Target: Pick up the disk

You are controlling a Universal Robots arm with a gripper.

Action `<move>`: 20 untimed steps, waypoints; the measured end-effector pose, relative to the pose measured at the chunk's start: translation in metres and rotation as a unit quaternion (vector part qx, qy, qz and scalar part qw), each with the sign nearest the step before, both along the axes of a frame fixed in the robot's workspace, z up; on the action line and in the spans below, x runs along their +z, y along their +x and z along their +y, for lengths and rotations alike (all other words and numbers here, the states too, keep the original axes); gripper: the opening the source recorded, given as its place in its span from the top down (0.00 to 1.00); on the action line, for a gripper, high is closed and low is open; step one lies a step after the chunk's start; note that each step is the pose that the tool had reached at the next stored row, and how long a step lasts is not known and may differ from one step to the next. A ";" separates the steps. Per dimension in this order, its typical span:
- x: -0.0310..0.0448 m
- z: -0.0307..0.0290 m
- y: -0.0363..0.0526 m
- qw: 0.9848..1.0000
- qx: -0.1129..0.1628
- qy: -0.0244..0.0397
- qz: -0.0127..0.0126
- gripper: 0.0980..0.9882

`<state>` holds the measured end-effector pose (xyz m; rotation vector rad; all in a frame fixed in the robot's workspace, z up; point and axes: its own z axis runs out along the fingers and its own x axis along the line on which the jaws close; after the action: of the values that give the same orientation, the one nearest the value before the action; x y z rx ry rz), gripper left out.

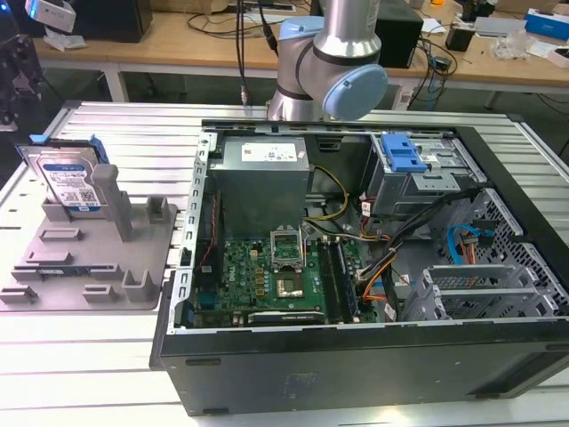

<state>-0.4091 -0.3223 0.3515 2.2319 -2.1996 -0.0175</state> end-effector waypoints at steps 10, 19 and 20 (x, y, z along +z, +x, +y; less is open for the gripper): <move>-0.0039 0.0010 -0.0013 1.000 0.000 0.000 0.000 0.43; -0.0124 0.0031 -0.0013 1.000 0.000 0.000 0.000 0.43; -0.0134 0.0034 -0.0013 1.000 0.000 0.000 0.000 0.43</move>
<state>-0.4104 -0.3189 0.3380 2.2315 -2.1996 -0.0173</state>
